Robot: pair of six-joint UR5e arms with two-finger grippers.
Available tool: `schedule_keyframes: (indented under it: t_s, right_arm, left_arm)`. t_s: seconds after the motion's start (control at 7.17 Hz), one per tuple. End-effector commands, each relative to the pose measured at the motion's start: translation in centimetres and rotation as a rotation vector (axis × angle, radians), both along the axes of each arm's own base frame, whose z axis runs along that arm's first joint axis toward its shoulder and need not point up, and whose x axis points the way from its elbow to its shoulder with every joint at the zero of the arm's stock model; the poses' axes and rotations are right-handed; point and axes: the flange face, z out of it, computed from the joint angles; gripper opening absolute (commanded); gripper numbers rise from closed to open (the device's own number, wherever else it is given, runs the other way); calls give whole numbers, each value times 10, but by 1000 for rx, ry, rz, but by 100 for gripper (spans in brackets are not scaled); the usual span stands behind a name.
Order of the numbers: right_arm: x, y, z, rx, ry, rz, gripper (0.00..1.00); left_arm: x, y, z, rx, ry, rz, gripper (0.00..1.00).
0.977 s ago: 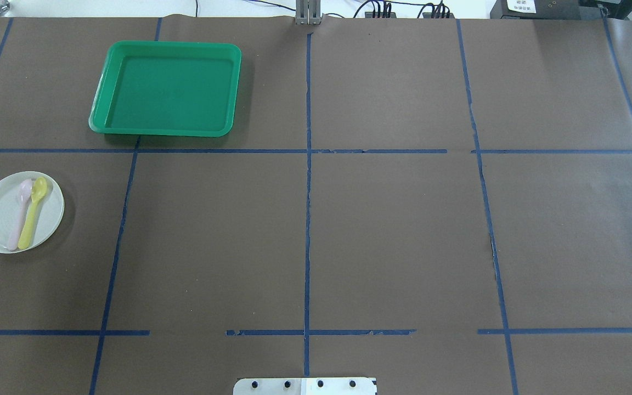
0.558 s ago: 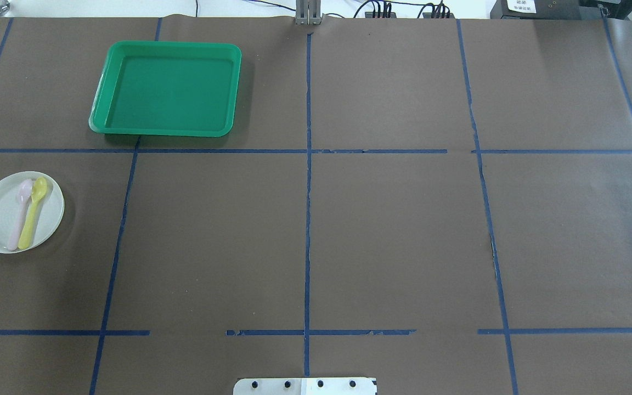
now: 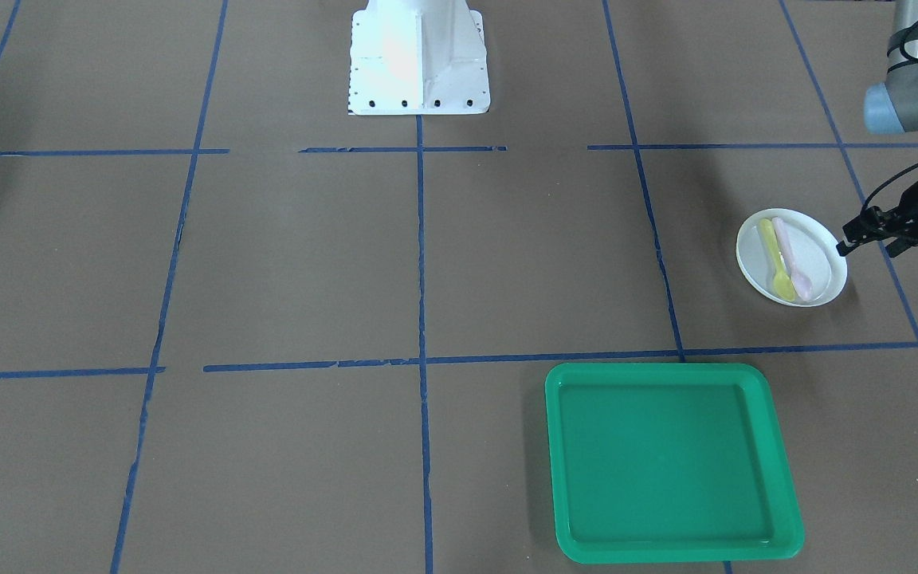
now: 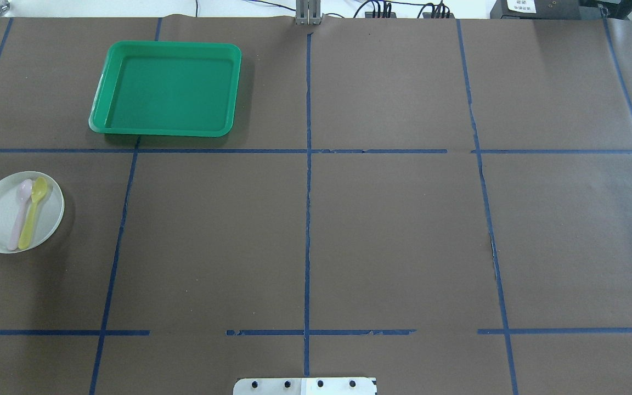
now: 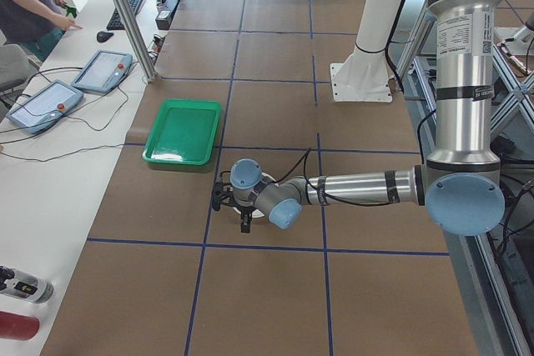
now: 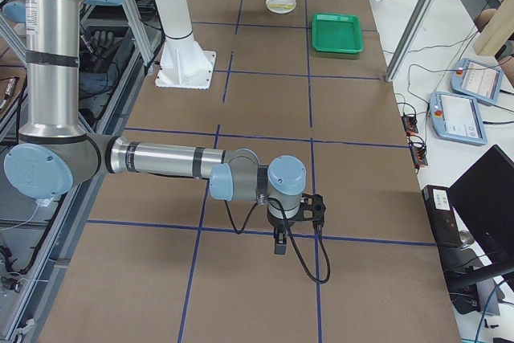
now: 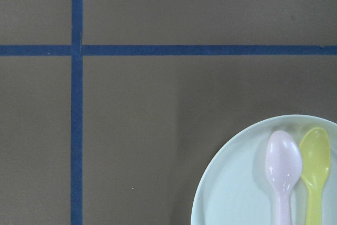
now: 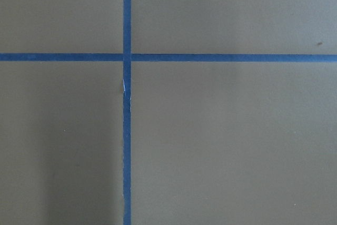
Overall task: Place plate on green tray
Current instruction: 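Move the left gripper down to the rim of the white plate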
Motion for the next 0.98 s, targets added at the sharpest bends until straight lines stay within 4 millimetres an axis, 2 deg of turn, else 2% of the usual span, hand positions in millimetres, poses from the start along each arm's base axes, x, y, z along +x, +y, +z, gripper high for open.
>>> schedule_keyframes:
  t_s: [0.0,0.14,0.28,0.56,0.84]
  right_arm:
    - [0,0,0,0,0,0,100]
    - [0,0,0,0,0,0,100]
    - [0,0,0,1,0,0,100]
    - [0,0,0,0,0,0,100]
    - [0,0,0,1,0,0,100]
  left_arm:
    - [25,5,4,-7,-7,43,100]
    - [29,6,9,-12,-11,51,94]
    - [29,5,8,-10,-10,52,78]
    - [29,4,8,-2,-10,58,33]
    - [29,6,6,-1,-4,61,5]
